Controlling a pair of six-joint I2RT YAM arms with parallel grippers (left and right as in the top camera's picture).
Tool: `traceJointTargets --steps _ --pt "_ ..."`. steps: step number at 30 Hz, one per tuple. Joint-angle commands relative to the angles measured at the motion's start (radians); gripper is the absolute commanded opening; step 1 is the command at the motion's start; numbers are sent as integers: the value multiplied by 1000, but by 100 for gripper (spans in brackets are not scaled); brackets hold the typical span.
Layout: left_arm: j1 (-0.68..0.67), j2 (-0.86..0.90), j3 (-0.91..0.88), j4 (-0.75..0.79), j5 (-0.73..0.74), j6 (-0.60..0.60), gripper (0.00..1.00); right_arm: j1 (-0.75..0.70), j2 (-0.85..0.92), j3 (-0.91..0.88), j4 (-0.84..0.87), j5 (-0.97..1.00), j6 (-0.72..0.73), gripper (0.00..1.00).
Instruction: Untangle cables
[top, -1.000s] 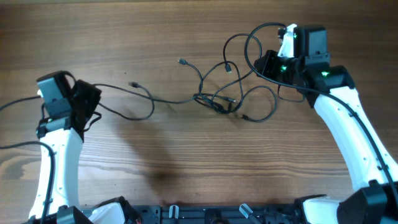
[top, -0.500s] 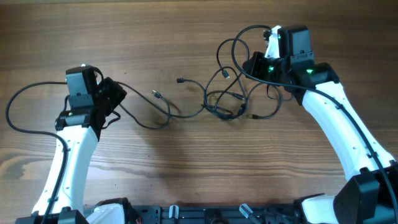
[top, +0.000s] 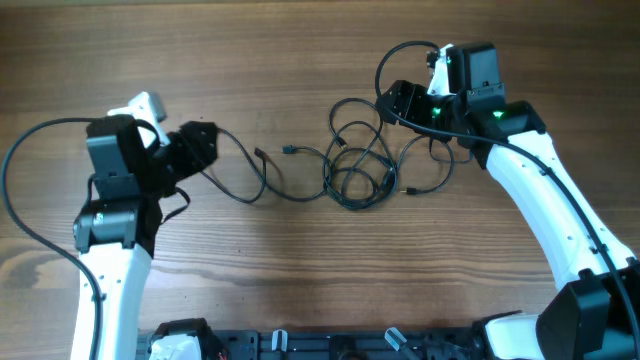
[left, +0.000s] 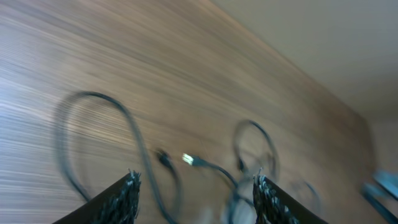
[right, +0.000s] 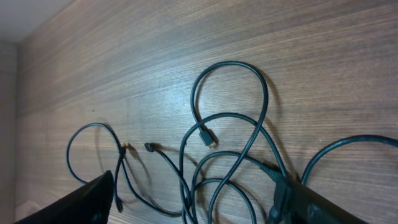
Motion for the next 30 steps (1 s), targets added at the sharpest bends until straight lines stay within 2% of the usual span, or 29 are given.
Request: traceJointTargets --steps 1,8,12,16,22,30 --pt "-130 47 12 -34 124 32 61 1 11 9 -16 24 -3 88" --pt "-391 351 13 -18 76 112 49 1 11 9 -48 28 -29 88" --pt "-468 502 13 62 76 123 46 1 11 9 -55 40 -29 89" --pt "-502 607 13 100 61 161 37 2 11 9 -61 40 -29 88" --pt "-512 686 13 186 53 189 34 2 11 9 -61 39 -29 89" --pt "-578 689 13 193 48 250 31 2 11 9 -64 39 -29 88"
